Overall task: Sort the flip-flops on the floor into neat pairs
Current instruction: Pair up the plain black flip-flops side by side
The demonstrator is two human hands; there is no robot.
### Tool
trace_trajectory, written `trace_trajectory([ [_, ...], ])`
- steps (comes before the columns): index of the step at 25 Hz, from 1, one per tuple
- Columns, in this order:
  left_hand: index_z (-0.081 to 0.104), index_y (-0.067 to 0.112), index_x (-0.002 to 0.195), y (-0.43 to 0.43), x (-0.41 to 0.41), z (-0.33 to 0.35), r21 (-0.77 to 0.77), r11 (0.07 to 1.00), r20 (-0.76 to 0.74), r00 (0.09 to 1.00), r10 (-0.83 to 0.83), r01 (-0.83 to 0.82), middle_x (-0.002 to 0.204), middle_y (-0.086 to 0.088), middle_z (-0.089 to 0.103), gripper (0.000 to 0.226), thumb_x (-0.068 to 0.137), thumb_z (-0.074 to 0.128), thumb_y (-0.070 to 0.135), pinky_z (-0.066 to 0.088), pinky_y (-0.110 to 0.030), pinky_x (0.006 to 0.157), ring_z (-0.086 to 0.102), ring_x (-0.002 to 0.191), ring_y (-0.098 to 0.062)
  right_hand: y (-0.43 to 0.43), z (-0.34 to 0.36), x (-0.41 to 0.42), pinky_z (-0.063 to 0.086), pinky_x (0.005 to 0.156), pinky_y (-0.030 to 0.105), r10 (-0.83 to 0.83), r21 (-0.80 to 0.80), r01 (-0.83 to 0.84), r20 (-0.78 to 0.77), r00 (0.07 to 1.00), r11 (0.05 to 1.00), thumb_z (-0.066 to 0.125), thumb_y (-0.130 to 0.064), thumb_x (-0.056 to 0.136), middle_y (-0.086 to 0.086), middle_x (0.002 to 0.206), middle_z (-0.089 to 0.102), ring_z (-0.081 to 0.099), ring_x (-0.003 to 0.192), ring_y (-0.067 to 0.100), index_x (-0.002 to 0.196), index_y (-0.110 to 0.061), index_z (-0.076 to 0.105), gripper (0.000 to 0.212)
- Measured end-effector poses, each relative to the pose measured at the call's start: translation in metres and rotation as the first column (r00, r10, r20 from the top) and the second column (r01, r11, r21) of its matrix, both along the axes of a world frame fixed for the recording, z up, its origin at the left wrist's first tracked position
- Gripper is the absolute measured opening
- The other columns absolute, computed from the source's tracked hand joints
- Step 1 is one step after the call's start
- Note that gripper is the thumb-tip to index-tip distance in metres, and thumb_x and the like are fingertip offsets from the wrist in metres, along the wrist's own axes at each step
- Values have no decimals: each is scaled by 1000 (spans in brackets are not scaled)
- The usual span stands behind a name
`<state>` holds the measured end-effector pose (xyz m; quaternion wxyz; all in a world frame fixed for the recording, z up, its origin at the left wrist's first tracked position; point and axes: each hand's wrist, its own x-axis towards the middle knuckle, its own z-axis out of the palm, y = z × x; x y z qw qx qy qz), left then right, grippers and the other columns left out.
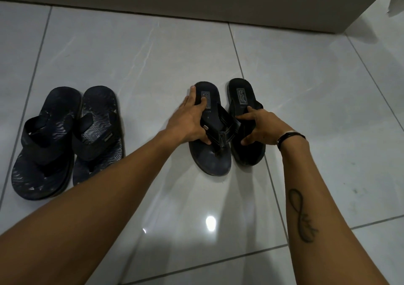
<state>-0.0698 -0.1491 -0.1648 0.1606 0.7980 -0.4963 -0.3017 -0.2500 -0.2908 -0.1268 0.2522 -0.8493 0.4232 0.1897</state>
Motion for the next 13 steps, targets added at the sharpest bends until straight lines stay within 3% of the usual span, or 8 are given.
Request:
trace_trajectory([
  [4,15,19,167,3,0,-2,-41,999,-13,1000,21,-21,173,-7,-24,135,62,98,37,30,-45,126,11,161,-31,9,11,2,35,118,43,-10,19,10,-22,1000,1000,89,-10,74,8,171,20,38,149,37,151,-27,49,89],
  [7,7,19,168,10,0,-3,-83,996,-29,1000,11,-14,173,-8,-24,140,63,98,39,26,-44,128,5,162,-30,14,19,3,35,118,45,14,7,-14,-31,999,1000,85,-13,78,8,168,29,41,146,39,154,-25,46,86],
  [9,-1,19,167,19,6,-1,-105,994,-40,999,4,-8,173,-6,-24,143,65,96,44,17,-41,130,-6,162,-26,21,24,12,24,125,50,30,-106,-23,60,998,994,78,-16,83,11,169,27,28,152,43,155,-22,42,81],
  [11,-5,19,167,31,20,1,-108,994,-22,1000,-10,8,173,-6,-23,140,70,90,53,7,-38,130,-14,161,-25,34,22,29,18,127,53,60,-231,1,257,964,973,71,-21,87,10,171,21,11,158,41,158,-21,34,81],
  [13,-5,17,167,44,36,2,-96,995,92,995,-26,35,174,-9,-21,131,77,80,63,2,-39,131,-15,161,-25,53,11,52,17,128,52,122,-319,3,368,922,948,66,-30,94,10,172,17,4,159,37,162,-19,24,80],
])
